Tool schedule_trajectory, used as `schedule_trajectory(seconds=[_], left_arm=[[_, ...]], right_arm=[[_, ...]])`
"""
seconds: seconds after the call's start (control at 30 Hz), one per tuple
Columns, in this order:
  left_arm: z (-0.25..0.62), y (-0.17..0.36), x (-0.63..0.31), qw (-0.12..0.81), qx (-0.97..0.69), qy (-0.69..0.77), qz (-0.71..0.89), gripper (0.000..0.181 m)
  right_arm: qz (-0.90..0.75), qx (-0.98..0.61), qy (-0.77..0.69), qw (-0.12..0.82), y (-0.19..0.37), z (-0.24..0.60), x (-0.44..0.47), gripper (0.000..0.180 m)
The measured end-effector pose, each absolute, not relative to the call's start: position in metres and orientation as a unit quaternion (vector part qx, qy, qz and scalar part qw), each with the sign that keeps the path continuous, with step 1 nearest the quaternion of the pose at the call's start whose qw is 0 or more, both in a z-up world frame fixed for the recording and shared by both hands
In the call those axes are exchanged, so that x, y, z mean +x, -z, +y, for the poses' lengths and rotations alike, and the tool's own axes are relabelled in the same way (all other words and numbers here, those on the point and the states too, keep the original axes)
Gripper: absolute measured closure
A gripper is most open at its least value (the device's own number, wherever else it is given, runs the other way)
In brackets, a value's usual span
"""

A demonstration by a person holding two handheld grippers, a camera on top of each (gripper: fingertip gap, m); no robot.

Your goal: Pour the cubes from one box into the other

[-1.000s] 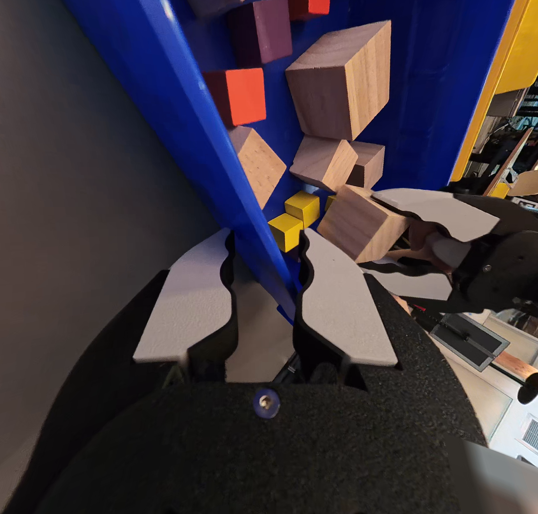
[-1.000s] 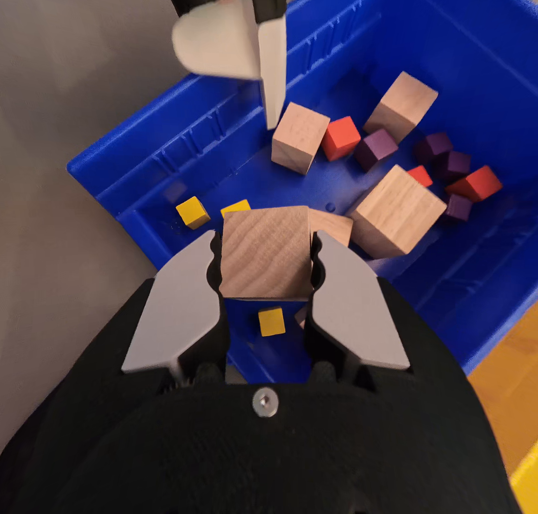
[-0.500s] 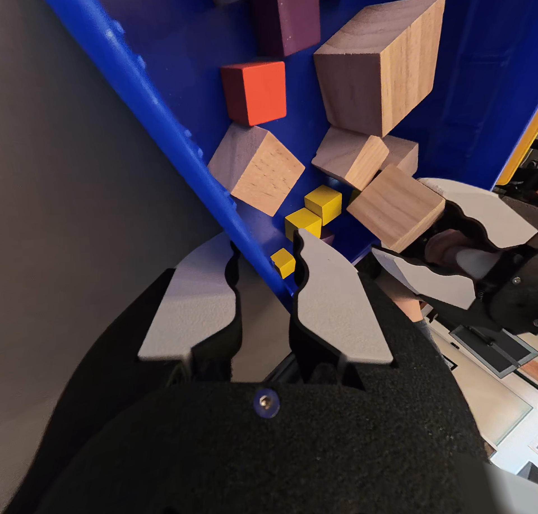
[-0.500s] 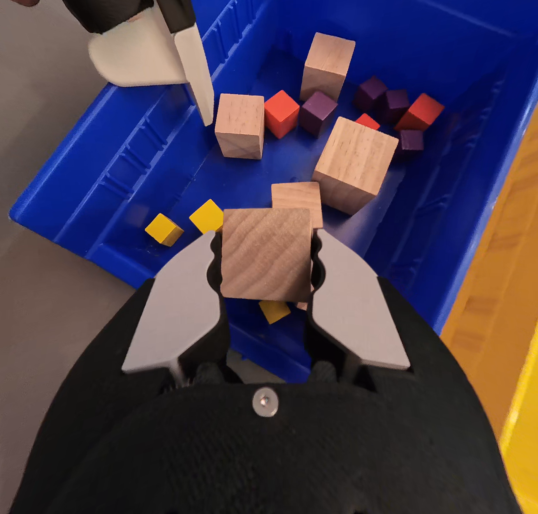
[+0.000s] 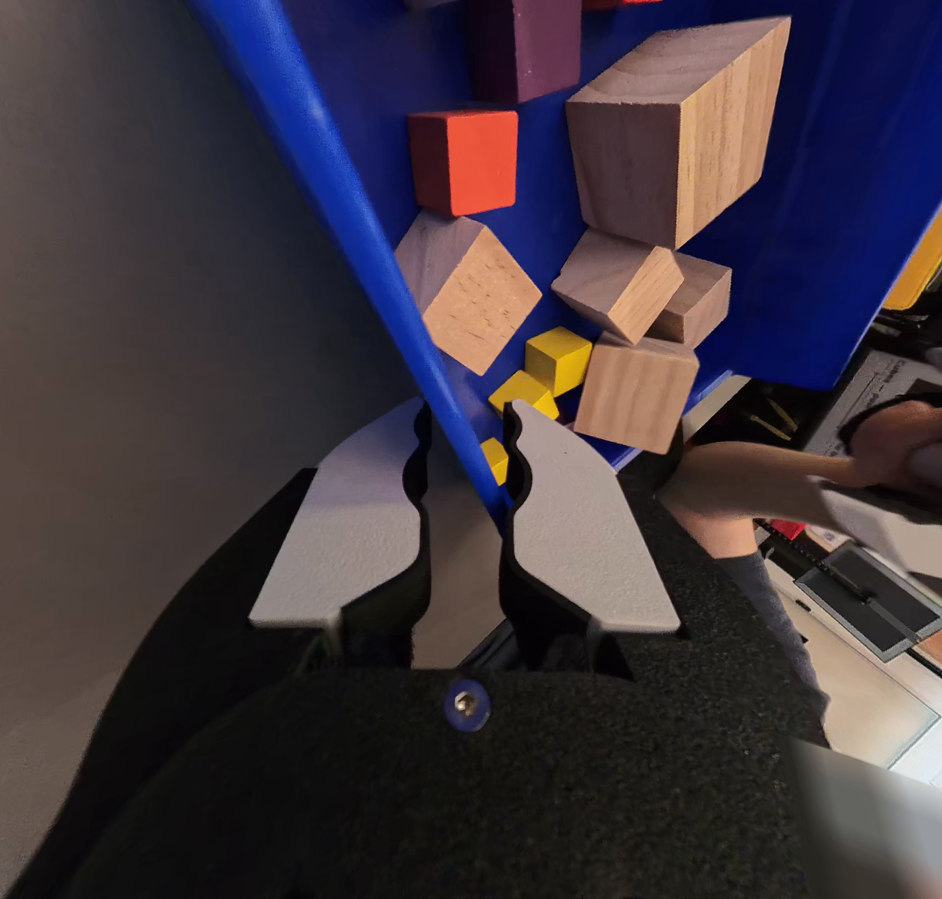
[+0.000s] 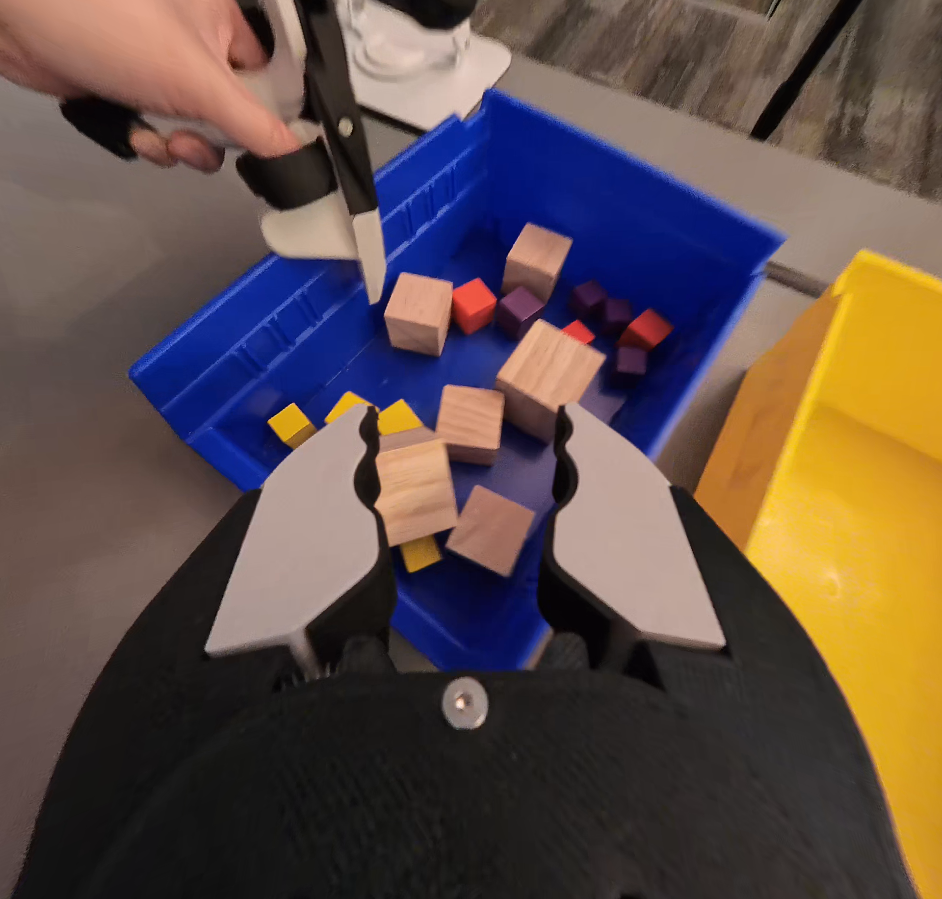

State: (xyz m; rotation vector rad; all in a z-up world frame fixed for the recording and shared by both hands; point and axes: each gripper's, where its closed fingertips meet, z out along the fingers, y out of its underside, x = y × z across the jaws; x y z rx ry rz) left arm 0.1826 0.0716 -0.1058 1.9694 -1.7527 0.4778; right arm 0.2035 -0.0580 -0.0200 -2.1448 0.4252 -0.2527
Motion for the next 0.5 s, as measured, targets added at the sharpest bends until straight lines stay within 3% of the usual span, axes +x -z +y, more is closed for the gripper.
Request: schedule_trajectory(seconds=[0.33, 0.5], left_arm=[[0.133, 0.105, 0.138, 0.188, 0.722, -0.14, -0.651, 0.165], [0.173, 0.105, 0.107, 0.163, 0.738, -0.129, -0.642, 0.167]], right_arm=[[0.197, -0.808, 0.136, 0.538, -0.085, -0.083, 0.253, 0.113], [0.206, -0.786, 0.17, 0.557, -0.107, -0.096, 0.272, 0.118]])
